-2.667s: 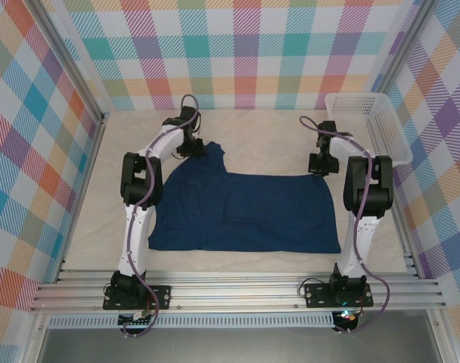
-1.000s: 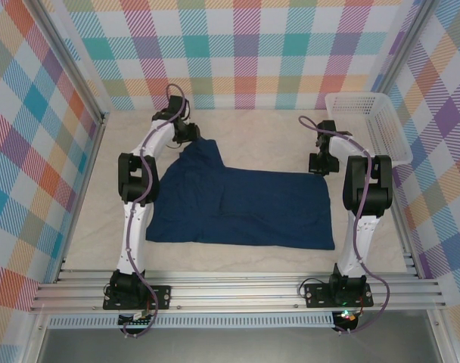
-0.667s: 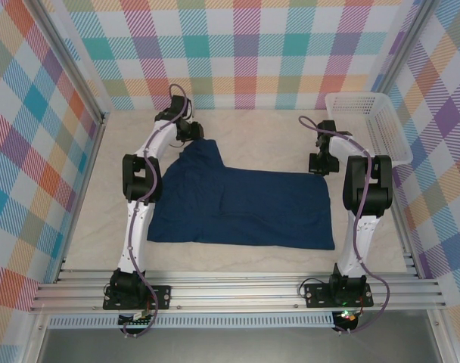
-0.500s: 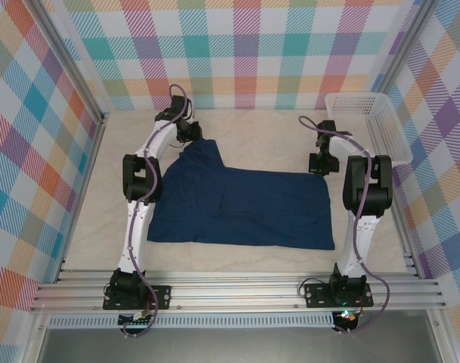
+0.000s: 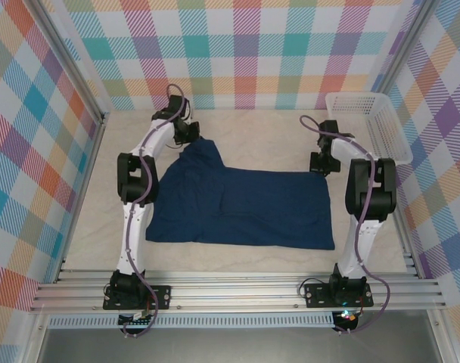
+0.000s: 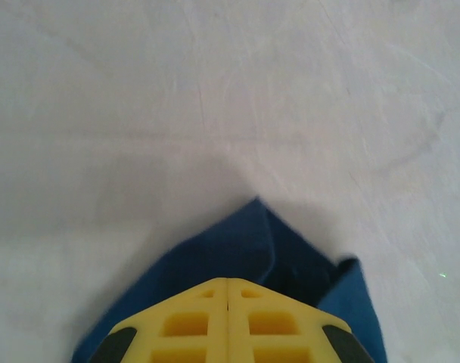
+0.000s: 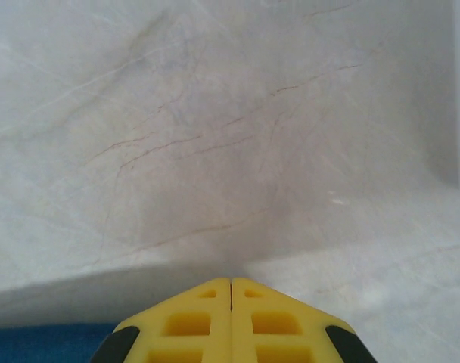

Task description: Fold the inside-out t-shirt

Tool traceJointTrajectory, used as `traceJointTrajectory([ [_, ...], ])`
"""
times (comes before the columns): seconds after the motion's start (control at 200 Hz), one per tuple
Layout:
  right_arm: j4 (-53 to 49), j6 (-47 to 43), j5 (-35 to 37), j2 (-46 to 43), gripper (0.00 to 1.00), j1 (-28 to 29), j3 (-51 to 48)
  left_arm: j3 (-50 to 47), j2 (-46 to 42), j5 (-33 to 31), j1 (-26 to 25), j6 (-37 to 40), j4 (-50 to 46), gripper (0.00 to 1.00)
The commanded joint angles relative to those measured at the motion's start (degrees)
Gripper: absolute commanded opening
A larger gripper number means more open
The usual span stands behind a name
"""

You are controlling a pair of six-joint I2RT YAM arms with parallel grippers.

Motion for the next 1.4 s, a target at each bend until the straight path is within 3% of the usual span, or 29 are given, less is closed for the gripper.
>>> traceJointTrajectory([
  [0.0, 1.72, 0.90, 0.64, -6.45, 0.00, -0.31, -2.16, -8.64, -13.75, 1.27, -0.46, -3.26, 5.98, 0.00],
  [0.22, 0.59, 3.32, 0.74, -15.62, 0.00, -0.28, -9.37, -31.17, -31.41, -0.65, -0.44, -7.86, 14.51, 0.00],
  [0.35, 1.05, 4.32, -2.28, -18.98, 0.00, -0.37, -13.64, -44.07, -40.63, 1.43, -0.56, -12.15, 20.11, 0.00],
  [0.695, 1.05, 6.69, -3.37, -23.12, 0.00, -0.35, -20.53, -64.55, -61.20, -0.76, -1.73, -15.95, 19.01, 0.00],
  [1.125, -1.83, 7.28, 0.83, -26.98, 0.00, -0.32, -26.13, -76.90, -74.19, 0.80, -4.15, -15.93, 11.08, 0.00],
  [1.395, -2.15, 8.10, 1.43, -26.62, 0.00, -0.23, -29.08, -83.95, -74.20, 2.01, -4.63, -17.36, 12.67, 0.00],
])
